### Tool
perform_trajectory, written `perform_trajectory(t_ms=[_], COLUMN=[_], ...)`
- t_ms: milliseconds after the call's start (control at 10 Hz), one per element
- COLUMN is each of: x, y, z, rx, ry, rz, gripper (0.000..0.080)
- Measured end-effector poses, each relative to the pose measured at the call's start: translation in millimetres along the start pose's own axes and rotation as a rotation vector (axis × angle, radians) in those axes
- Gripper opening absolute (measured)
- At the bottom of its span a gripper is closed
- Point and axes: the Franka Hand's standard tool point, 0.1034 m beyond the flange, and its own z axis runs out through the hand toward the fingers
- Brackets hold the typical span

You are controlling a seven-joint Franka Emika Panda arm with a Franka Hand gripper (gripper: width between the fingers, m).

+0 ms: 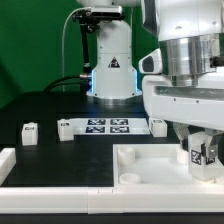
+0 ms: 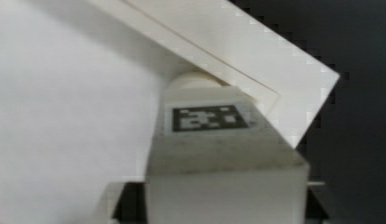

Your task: Assemble one leg

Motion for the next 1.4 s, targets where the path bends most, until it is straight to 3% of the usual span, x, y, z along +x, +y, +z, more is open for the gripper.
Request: perform_trajectory(t_ms=[100, 300, 400, 500, 600, 1400], x=[-0.2, -0.4, -1.0, -5.1, -10.1, -8.7], y=[0.7, 1.0, 1.0, 0.9, 0.3, 0.2], z=[0.1, 0.6, 0.7, 1.4, 1.8, 1.6], rx=[-0.002, -0.002, -0.001, -0.003, -0.004, -0.002], ry=[-0.001, -0.003, -0.003, -0.004, -0.003, -0.005], rz=[0.112, 0.089, 0.046, 0.040, -0.025, -1.039], gripper=[0.0294, 0.0294, 0.0510, 0.0510, 0.0620, 0.0649])
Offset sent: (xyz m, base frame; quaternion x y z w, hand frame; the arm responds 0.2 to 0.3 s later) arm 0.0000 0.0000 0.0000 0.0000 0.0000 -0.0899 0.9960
